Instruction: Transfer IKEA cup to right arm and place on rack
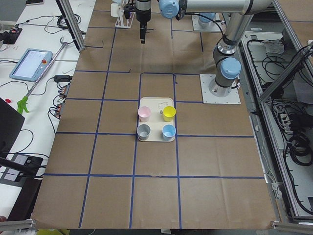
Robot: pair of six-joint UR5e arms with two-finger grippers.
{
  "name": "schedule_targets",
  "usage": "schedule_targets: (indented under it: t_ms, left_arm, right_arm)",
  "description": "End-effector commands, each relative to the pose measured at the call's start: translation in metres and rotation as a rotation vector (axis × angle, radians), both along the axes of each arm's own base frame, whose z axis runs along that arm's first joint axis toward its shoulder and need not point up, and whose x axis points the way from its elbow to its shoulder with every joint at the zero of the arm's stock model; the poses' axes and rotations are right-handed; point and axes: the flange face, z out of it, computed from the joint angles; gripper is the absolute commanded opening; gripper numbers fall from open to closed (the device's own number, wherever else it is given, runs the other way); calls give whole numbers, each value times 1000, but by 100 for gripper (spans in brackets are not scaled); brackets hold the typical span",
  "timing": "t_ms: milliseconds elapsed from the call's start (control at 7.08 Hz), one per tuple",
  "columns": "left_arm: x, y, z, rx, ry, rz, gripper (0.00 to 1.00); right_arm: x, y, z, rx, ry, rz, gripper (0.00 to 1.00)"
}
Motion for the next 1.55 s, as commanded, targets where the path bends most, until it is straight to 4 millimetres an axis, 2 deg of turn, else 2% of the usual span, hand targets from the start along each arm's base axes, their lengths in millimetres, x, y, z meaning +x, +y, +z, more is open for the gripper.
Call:
schedule_targets:
  t_ms: [0,283,424,565,848,989,1131,1272,1413]
  left_arm:
    - [0,-1,0,-6,0,-1,99]
    - [0,0,-1,-4,0,-1,99]
    - [0,0,0,-6,0,-1,99]
    - [0,0,-1,-4,0,-1,99]
    - [-2,-1,-1,-6,4,-2,99]
    - [-3,1,-6,5,6,-5,99]
    - [-4,2,-6,5,8,-7,99]
    - [-4,1,-7,8,8,-7,99]
    - [-4,1,-7,8,8,-9,99]
  right_arm:
    - [-1,-1,0,0,2,0,82]
    - [0,-2,3,-4,5,-2,82]
    - [-1,-12,26,-41,15,2,100]
    - [-3,-22,53,-62,20,-1,100]
    - [-5,-27,85,161,-16,-25,100]
    - [18,-27,101,262,-16,-17,100]
    - [49,-24,115,400,21,-11,100]
    - [85,-14,138,542,90,1,100]
    - [138,4,153,665,114,78,100]
